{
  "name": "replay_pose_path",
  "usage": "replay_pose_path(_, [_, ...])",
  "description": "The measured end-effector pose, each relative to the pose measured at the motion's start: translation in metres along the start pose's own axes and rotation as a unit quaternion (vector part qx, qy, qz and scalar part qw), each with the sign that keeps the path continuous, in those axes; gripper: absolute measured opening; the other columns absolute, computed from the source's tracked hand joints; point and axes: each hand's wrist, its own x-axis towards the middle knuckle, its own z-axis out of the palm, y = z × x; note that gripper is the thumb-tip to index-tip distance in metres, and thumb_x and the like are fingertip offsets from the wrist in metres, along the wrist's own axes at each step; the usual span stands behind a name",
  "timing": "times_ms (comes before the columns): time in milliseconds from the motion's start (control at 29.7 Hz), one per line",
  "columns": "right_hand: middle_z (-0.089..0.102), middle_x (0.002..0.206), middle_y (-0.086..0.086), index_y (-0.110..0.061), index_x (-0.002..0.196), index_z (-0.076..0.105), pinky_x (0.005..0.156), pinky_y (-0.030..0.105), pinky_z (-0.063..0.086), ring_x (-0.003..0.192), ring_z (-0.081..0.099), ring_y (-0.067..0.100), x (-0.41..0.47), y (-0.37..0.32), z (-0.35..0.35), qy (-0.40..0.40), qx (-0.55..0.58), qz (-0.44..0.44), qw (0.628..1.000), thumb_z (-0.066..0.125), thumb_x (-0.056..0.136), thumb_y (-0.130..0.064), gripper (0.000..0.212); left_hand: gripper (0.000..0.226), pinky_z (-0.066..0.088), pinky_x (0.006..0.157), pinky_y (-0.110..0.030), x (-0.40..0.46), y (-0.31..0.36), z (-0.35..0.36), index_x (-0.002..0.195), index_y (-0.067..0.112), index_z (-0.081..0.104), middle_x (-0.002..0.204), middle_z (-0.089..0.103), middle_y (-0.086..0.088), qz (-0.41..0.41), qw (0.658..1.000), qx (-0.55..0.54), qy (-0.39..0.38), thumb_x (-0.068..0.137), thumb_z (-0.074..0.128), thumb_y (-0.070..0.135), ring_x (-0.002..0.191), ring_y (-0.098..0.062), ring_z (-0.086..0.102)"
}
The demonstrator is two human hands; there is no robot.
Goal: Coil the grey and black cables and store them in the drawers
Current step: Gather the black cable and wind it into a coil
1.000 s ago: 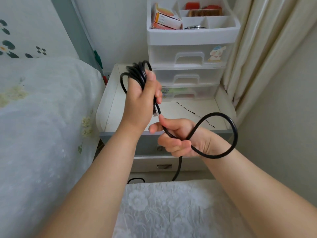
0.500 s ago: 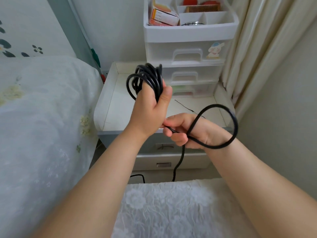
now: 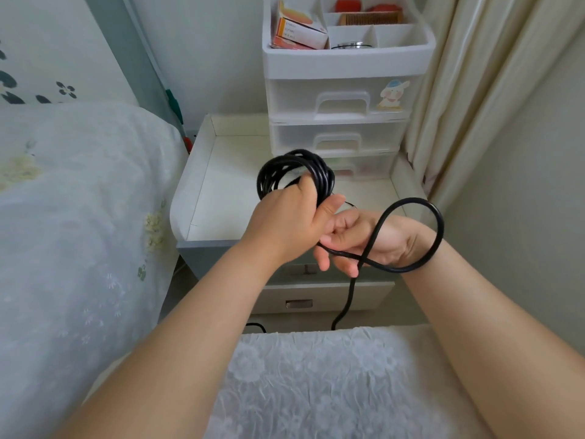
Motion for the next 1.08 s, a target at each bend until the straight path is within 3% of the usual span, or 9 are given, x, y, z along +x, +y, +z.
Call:
replay_pose_path(168, [0.074, 0.093, 0.011, -0.012, 0.092, 0.072, 0.032, 0.012, 0.037, 0.034, 0.050, 0.005, 0.000, 0.002, -0.004, 0.022, 0.087, 0.023, 0.996, 0.041, 0.094, -0.011, 0.032, 0.058, 0.034, 0.055, -0.032, -0.001, -0.001, 0.004, 0.095, 0.010, 0.053, 0.067, 0.047, 0.007, -0.023, 0.999, 0.010, -0.046, 0.093, 0.022, 0.060, 0.066, -0.020, 0.048])
replay_pose_path(303, [0.073, 0.088, 0.020, -0.007, 0.089, 0.068, 0.035, 0.016, 0.045, 0.037, 0.057, 0.012, -0.002, 0.000, -0.016, 0.110, 0.195, 0.053, 0.973, 0.038, 0.086, -0.043, 0.047, 0.059, 0.037, 0.058, -0.033, 0.002, -0.010, -0.004, 0.082, 0.013, 0.048, 0.068, 0.050, 0.005, -0.118, 0.992, -0.024, -0.031, 0.088, 0.024, 0.067, 0.067, -0.022, 0.049])
replay_pose_path(404, [0.072, 0.083, 0.022, -0.005, 0.102, 0.068, 0.057, 0.028, 0.055, 0.056, 0.067, 0.026, -0.008, 0.002, -0.026, 0.045, 0.197, 0.014, 0.979, 0.032, 0.086, -0.061, 0.068, 0.072, 0.037, 0.056, -0.033, 0.005, -0.022, -0.011, 0.077, 0.012, 0.051, 0.067, 0.056, -0.001, -0.185, 0.977, -0.107, 0.010, 0.077, 0.019, 0.076, 0.065, -0.022, 0.053])
replay_pose_path(505, [0.065, 0.080, 0.020, -0.001, 0.133, 0.044, 0.086, 0.048, 0.049, 0.073, 0.063, 0.031, -0.007, 0.005, -0.024, -0.063, 0.242, -0.080, 0.965, 0.032, 0.083, -0.071, 0.087, 0.072, 0.041, 0.056, -0.037, 0.008, -0.034, -0.021, 0.068, 0.008, 0.045, 0.064, 0.056, -0.013, -0.228, 0.956, -0.179, 0.043, 0.075, 0.023, 0.077, 0.054, -0.024, 0.049])
replay_pose_path(640, [0.053, 0.067, 0.008, -0.011, 0.135, 0.045, 0.060, 0.030, 0.046, 0.054, 0.044, 0.015, -0.004, 0.001, -0.022, -0.067, 0.322, -0.138, 0.934, 0.025, 0.071, -0.083, 0.099, 0.072, 0.033, 0.041, -0.026, 0.003, -0.031, -0.028, 0.078, 0.008, 0.044, 0.052, 0.041, -0.004, -0.219, 0.924, -0.305, -0.068, 0.069, 0.033, 0.079, 0.036, -0.013, 0.038])
replay_pose_path(707, [0.048, 0.058, 0.002, -0.012, 0.122, 0.059, 0.045, 0.020, 0.028, 0.047, 0.029, 0.009, -0.005, -0.001, -0.023, 0.010, 0.335, -0.138, 0.932, 0.022, 0.074, -0.082, 0.092, 0.066, 0.031, 0.038, -0.021, -0.001, -0.025, -0.029, 0.075, 0.012, 0.040, 0.046, 0.040, 0.005, -0.176, 0.911, -0.334, -0.165, 0.068, 0.038, 0.077, 0.034, -0.008, 0.034])
replay_pose_path(808, [0.034, 0.046, -0.005, -0.013, 0.095, 0.067, 0.037, 0.015, 0.013, 0.037, 0.019, 0.004, -0.002, -0.006, -0.018, 0.255, 0.308, -0.092, 0.912, 0.018, 0.084, -0.076, 0.081, 0.057, 0.030, 0.040, -0.020, -0.006, -0.020, -0.030, 0.070, 0.014, 0.040, 0.047, 0.040, 0.011, -0.133, 0.892, -0.355, -0.245, 0.071, 0.063, 0.067, 0.039, -0.007, 0.035])
replay_pose_path(943, [0.034, 0.049, -0.007, -0.013, 0.088, 0.055, 0.042, 0.020, 0.012, 0.042, 0.020, 0.007, 0.002, -0.011, -0.009, 0.429, 0.156, -0.117, 0.882, 0.033, 0.097, -0.053, 0.047, 0.036, 0.023, 0.041, -0.022, -0.008, -0.019, -0.035, 0.068, 0.014, 0.042, 0.047, 0.035, 0.001, -0.153, 0.855, -0.433, -0.239, 0.085, 0.070, 0.029, 0.037, -0.013, 0.027])
replay_pose_path(1078, [0.042, 0.060, -0.010, -0.024, 0.113, 0.041, 0.043, 0.017, 0.025, 0.049, 0.029, 0.007, -0.004, -0.015, -0.006, 0.463, -0.004, -0.123, 0.878, 0.061, 0.087, -0.047, 0.040, 0.033, 0.019, 0.035, -0.017, -0.007, -0.031, -0.041, 0.066, 0.018, 0.040, 0.038, 0.027, 0.008, -0.238, 0.700, -0.648, -0.179, 0.085, 0.060, 0.035, 0.027, -0.006, 0.022])
